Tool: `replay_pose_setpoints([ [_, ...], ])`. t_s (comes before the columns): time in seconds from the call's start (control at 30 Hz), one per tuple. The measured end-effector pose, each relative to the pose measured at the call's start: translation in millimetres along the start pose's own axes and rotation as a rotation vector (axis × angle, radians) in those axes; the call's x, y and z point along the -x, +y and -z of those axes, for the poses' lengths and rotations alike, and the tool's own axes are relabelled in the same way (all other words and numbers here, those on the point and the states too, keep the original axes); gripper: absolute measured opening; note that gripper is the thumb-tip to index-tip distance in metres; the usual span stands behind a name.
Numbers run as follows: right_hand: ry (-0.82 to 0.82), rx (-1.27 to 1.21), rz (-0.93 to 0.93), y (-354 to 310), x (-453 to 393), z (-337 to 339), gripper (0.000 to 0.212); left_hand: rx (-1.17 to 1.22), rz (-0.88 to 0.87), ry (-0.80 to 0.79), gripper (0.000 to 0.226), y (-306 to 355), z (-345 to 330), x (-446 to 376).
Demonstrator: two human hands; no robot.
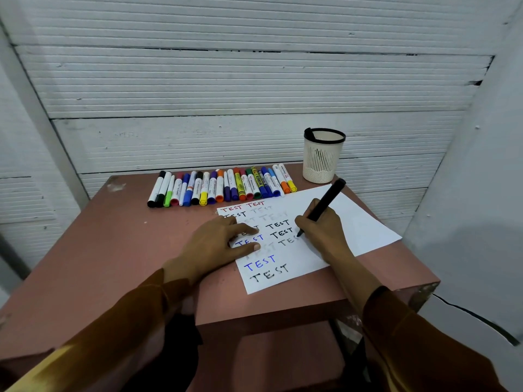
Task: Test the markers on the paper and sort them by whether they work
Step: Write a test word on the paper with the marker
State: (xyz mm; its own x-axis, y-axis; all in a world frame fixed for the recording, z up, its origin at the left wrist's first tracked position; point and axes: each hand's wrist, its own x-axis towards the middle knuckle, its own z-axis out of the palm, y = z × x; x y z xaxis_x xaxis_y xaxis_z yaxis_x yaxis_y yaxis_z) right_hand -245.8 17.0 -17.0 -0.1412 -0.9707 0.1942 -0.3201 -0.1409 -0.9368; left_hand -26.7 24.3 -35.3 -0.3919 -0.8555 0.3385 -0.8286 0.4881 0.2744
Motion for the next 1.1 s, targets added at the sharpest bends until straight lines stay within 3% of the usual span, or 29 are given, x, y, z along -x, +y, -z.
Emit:
replay_pose_setpoints([
  [0.7,0.030,0.003,-0.048,-3.2,0.5,0.3,0.030,-0.015,-0.022,0.012,0.084,-1.0,-1.0,-0.3],
  [0.9,0.090,-0.180,-0.083,0.7,-3.8,3.2,0.028,-0.022,-0.031,0.002,0.085,-2.1,-1.4,-0.8],
  [1.0,0.056,-0.243,-0.081,1.5,-5.0,3.6,0.023,-0.003,-0.020,0.029,0.068,-0.9,-1.5,-0.2],
  [1.1,0.030,-0.390,-0.076,1.2,-6.9,4.3,0.017,0.118,0.041,0.174,0.050,5.5,-0.3,2.4],
])
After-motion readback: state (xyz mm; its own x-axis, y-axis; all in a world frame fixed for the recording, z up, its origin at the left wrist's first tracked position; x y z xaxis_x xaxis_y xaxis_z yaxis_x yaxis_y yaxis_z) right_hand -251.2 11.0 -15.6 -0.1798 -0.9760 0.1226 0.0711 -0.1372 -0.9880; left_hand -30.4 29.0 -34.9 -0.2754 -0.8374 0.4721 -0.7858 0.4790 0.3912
